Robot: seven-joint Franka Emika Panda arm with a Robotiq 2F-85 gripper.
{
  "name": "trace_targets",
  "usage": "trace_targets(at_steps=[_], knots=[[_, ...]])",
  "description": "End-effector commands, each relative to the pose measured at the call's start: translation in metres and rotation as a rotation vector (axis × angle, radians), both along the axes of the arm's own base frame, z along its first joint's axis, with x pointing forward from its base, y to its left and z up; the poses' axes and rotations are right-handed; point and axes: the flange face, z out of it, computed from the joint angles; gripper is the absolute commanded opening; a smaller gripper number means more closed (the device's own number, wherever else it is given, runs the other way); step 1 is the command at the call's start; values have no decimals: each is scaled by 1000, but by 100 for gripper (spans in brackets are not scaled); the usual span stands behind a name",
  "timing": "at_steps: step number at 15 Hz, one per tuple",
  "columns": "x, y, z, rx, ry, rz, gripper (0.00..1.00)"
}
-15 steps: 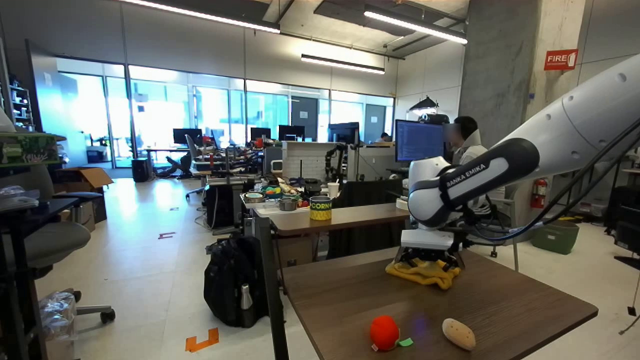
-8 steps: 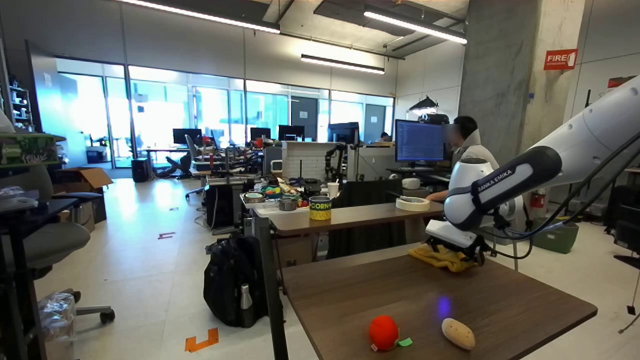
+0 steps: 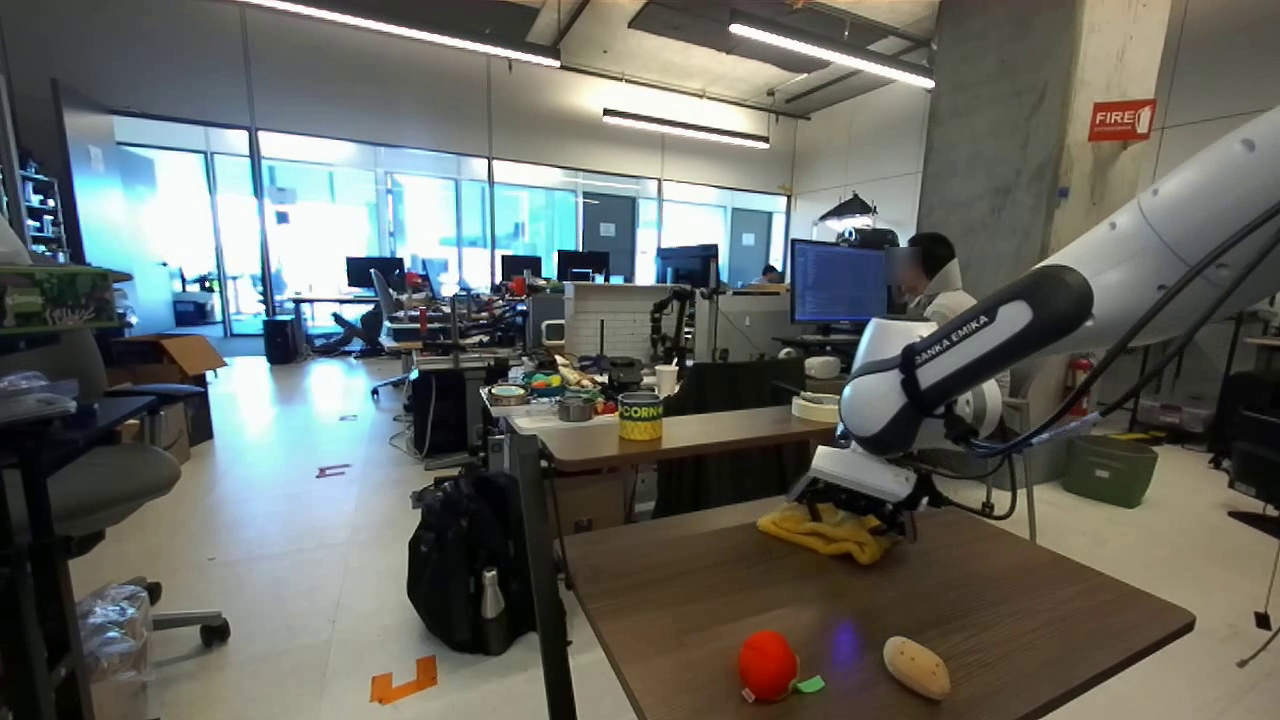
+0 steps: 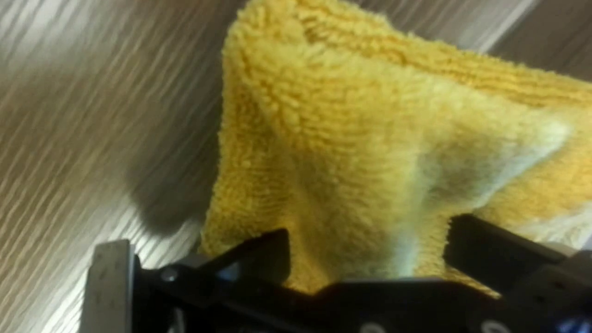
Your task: Use the yellow towel to wipe the table
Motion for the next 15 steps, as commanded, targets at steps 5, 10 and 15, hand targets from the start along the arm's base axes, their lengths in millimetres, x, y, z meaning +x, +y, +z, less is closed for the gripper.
trace_targets(at_steps=[5, 10, 15], knots=[[-64, 59, 1, 38, 265, 184, 100], [-84, -45, -36, -89, 386, -25, 100], [-102, -118, -55, -201, 427, -205, 100]])
